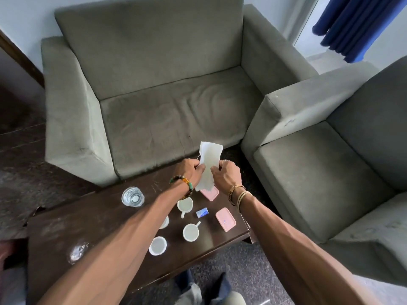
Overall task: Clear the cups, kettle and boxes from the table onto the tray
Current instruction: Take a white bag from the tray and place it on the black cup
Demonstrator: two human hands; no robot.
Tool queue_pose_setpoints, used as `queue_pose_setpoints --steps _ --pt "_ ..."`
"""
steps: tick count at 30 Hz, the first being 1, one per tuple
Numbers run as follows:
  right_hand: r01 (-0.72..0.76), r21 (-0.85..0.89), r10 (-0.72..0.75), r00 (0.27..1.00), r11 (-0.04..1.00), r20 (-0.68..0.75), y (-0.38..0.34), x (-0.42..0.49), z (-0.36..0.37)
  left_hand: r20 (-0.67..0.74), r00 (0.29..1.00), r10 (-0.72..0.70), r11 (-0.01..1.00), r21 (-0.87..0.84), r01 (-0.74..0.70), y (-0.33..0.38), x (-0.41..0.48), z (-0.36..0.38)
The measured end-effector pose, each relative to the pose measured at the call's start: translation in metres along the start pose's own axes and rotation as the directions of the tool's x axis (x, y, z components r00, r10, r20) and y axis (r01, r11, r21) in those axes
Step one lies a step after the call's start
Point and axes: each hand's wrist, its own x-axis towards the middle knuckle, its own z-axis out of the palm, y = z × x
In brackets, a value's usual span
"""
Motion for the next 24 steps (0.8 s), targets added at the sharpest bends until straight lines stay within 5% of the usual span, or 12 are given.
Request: queue_pose_setpoints --steps 8,17,24 --pt "-0.046 -0.056 0.044 0.998 0.997 -0.032 0.026 0.088 0.011 -0.012 0.998 -0.070 0.997 -0.014 0.069 0.003 0.068 0.037" --pt "-0.027 -0.002 0.026 0.995 1.000 -0.095 0.075 0.195 0.063 -0.156 0.963 -0.221 0.954 -0.241 0.180 -0.026 0.150 0.112" --pt "0.000 0.020 0.003 0.993 1.000 -0.116 0.099 0.243 0.094 -0.163 0.954 -0.251 0.955 -0.202 0.216 -0.044 0.186 0.132"
